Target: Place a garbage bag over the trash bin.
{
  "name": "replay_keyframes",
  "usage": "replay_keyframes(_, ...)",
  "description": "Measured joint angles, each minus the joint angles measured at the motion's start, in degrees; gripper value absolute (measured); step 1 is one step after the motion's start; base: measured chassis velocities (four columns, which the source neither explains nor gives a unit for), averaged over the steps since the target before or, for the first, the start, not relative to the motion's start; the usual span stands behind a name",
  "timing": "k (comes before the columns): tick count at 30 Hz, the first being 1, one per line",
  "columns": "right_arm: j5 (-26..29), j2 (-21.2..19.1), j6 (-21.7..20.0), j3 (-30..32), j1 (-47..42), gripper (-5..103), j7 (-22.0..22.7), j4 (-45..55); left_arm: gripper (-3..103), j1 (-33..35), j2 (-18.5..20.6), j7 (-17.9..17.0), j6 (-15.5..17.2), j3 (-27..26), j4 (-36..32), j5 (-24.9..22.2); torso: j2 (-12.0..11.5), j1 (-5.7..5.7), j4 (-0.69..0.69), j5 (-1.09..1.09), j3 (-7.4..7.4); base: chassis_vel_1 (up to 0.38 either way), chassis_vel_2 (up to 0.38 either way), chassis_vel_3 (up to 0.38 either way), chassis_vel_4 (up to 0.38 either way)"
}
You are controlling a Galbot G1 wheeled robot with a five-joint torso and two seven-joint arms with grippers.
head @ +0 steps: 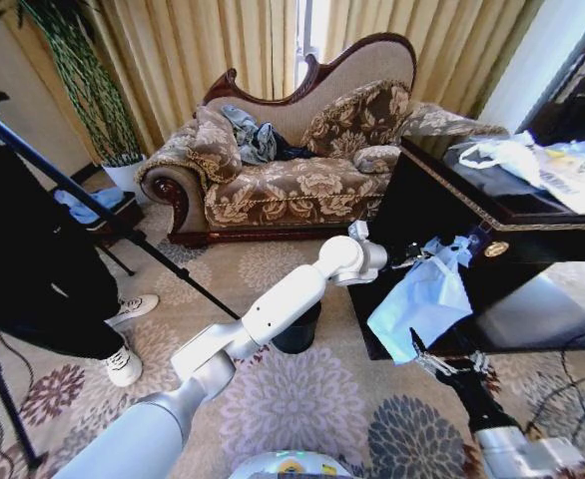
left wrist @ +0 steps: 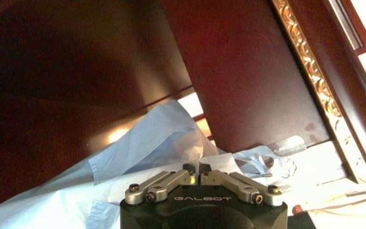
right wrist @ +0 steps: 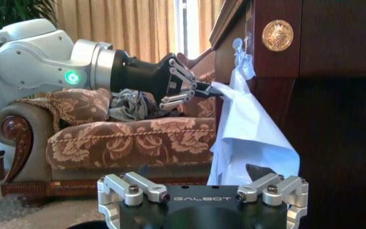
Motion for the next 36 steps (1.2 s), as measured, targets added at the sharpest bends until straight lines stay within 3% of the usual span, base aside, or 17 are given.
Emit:
replay_keyframes(18,0.21,-0.16,0.0,-0.13,0.26,100,0.0,0.0,0,2.86,0.0,-2.56,-0.85,1.27,-4.68,3.11,0.0,0.0,0.0,0.0,0.0,0.0,0.0,0.0,0.0)
replay_keyframes(32,0.41,-0.27,-0.33,-0.29,0.64,100,0.08,-0.03,0,8.41,0.03,-12.93,-3.0,-1.46,-11.78,3.13,0.0,0.0,-0.01,0.0,0.0,0.0,0.0,0.0,0.0)
replay_keyframes(36,0.57,-0.49,-0.35,-0.24,0.7,100,0.14,-0.08,0,11.88,3.17,-15.86,-3.58,-5.09,-14.57,2.21,0.0,0.0,-0.01,-0.01,0.0,0.0,0.0,0.0,0.0)
